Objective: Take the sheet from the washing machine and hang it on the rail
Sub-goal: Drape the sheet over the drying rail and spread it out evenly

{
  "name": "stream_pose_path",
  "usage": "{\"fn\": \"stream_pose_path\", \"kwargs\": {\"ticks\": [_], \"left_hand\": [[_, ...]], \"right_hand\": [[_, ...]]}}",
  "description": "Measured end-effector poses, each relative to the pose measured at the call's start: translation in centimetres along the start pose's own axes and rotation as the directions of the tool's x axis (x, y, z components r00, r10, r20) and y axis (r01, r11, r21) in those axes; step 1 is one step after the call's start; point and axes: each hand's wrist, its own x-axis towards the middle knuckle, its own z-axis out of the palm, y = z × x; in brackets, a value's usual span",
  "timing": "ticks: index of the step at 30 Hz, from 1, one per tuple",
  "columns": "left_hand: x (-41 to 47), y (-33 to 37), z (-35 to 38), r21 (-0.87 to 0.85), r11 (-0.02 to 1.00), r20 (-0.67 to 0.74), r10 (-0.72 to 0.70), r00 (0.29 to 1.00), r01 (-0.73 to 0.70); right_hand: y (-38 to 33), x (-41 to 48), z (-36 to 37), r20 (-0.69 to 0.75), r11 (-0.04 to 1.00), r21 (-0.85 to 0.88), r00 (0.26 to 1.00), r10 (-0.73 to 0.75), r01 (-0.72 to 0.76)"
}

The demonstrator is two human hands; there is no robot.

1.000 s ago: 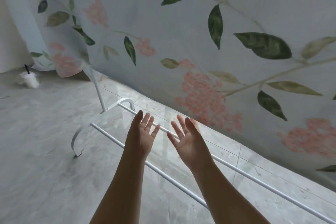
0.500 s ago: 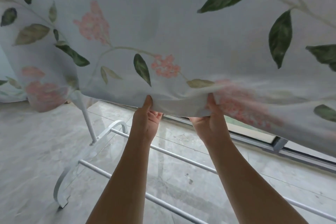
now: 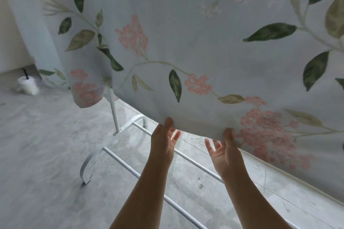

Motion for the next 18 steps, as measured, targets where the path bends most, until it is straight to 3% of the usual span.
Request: {"fn": "stream_pose_path", "kwargs": {"ticks": [3,5,11,14,18], "left_hand": [[-1.2,1.1,-0.2,0.133,0.989,-0.101,-0.058,0.993,0.072],[-2.4,2.6,-0.2,0.134,0.983,-0.212,-0.093,0.973,0.124],[-6.7,11.6,0.1,0.145,0.966,-0.428,-0.132,0.894,0.212],[-7.1,18.4,2.3,0.185,0.959,-0.448,-0.114,0.887,0.216],[-7.0,28.1,7.0,0.261,0.946,-0.367,-0.088,0.926,0.193]], "right_hand": [[0.6,-1.9,0.7,-0.041,0.970,-0.118,0.977,0.208,-0.211],[0.7,-3.7,1.8,-0.061,0.932,-0.174,0.948,0.313,-0.319],[-0.2,-8.1,8.9,-0.128,0.876,-0.123,0.883,0.452,-0.467],[-1.8,-9.4,16.6,-0.110,0.853,-0.185,0.873,0.475,-0.488],[-4.6,-10.5,28.0,-0.051,0.847,-0.219,0.873,0.486,-0.484]]}}
